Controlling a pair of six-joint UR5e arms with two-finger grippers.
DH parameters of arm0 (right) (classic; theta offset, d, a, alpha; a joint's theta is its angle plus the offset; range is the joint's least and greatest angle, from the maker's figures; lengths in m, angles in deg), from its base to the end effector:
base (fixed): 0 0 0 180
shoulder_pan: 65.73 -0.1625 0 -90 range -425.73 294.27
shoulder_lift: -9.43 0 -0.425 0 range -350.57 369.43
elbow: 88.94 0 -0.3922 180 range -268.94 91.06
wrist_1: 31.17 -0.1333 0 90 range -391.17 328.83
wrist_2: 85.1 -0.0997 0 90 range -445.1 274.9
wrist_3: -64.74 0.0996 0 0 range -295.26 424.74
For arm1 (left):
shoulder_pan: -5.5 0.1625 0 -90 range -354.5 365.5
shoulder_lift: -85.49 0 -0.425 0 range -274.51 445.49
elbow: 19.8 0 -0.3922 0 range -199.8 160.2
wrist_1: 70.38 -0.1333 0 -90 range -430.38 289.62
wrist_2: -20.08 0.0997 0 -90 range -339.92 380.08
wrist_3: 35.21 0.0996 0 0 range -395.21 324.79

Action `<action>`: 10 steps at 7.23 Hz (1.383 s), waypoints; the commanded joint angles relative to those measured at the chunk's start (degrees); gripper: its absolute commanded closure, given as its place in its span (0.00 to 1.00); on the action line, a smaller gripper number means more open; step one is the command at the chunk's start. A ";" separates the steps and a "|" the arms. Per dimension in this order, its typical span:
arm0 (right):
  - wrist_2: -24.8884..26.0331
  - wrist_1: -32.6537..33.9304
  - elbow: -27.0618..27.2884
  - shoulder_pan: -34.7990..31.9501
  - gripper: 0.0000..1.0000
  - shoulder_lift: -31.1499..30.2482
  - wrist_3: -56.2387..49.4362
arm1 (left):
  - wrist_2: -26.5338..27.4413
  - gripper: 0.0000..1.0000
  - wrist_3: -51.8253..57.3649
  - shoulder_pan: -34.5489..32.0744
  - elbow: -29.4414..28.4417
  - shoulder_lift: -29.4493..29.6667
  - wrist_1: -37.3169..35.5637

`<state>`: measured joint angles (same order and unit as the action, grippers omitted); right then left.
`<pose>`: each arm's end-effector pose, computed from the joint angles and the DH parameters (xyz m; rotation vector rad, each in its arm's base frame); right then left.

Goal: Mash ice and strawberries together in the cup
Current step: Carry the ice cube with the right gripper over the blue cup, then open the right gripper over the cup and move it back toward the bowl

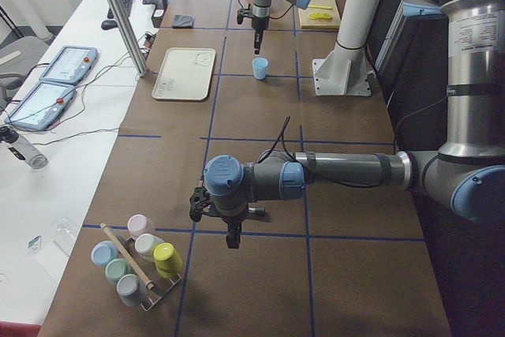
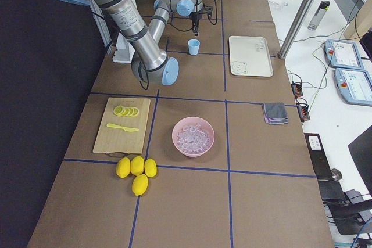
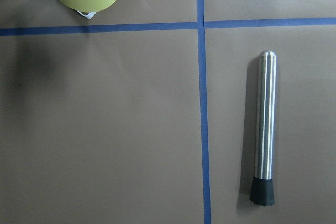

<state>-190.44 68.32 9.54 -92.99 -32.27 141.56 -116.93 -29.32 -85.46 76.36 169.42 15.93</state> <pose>-0.5470 -0.4021 0.1090 0.0468 -0.8571 0.1200 -0.0679 -0.4414 0.6585 -0.0102 0.8224 0.0554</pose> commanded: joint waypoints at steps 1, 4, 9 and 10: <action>0.04 0.00 -0.57 0.27 0.56 -0.05 0.09 | -0.10 0.00 0.00 0.52 0.00 0.00 0.00; 0.04 0.00 -0.30 0.71 0.03 -0.75 0.53 | -0.19 0.00 -0.09 0.61 0.00 0.00 0.00; -4.68 0.52 0.75 -6.89 0.02 -3.29 -6.19 | -0.19 0.00 -0.17 1.05 -0.35 0.00 0.09; -9.49 0.53 1.53 -11.46 0.02 -5.74 -11.37 | -0.19 0.00 -0.44 1.57 -0.53 0.08 0.09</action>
<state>-195.27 68.77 10.31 -99.41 -35.59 135.87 -117.12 -29.54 -84.34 76.00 169.44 16.01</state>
